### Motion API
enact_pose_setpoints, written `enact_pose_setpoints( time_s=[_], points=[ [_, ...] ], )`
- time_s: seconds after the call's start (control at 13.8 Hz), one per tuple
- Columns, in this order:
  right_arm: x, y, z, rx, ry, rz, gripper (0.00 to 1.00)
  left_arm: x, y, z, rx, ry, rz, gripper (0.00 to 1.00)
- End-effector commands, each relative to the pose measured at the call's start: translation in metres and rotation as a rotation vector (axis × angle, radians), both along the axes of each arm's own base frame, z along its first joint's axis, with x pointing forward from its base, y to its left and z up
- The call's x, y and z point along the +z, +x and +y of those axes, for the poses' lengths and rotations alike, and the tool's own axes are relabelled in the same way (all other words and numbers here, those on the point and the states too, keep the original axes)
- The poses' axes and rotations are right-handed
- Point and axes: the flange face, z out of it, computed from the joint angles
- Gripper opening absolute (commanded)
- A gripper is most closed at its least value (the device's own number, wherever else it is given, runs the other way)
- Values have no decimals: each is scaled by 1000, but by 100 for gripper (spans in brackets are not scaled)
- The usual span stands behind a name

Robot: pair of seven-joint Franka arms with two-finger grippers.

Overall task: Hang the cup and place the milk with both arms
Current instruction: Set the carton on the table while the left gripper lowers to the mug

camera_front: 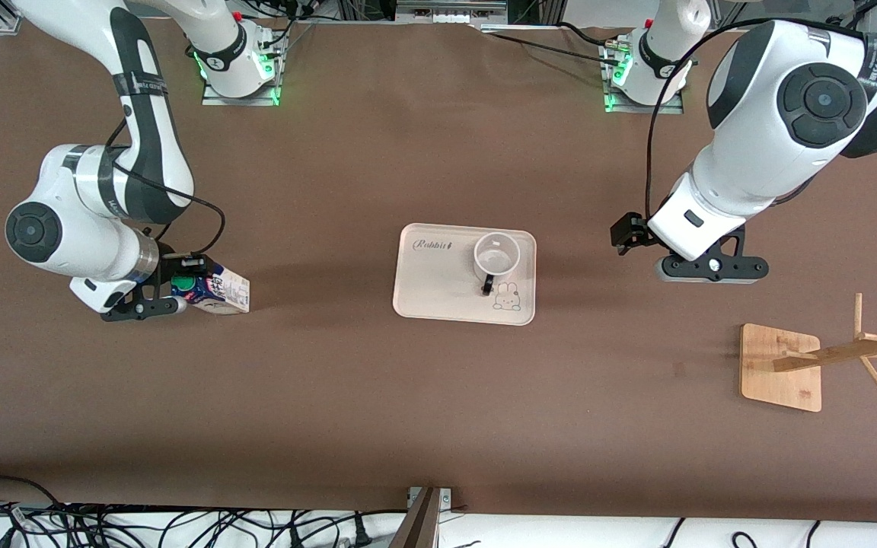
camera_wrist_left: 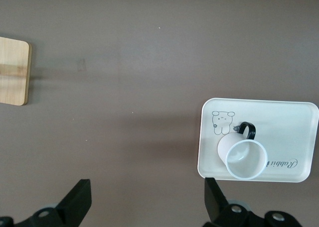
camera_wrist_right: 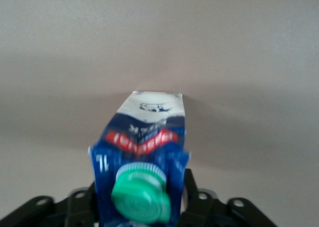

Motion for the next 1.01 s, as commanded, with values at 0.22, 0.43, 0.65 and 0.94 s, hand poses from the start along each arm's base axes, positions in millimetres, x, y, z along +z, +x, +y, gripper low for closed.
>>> enact_pose_setpoints(
  time_s=[0.22, 0.43, 0.65, 0.94],
  points=[
    [12, -1, 3, -37, 25, -17, 100, -45, -11, -55, -78, 16, 76, 100],
    [38, 6, 7, -24, 37, -63, 100, -73, -7, -85, -107, 14, 50, 100],
    [72, 5, 10, -2, 46, -60, 100, -104, -12, -126, -58, 9, 23, 100],
    [145, -2, 14, 24, 32, -70, 100, -165, -29, -172, -75, -40, -64, 100]
  ],
)
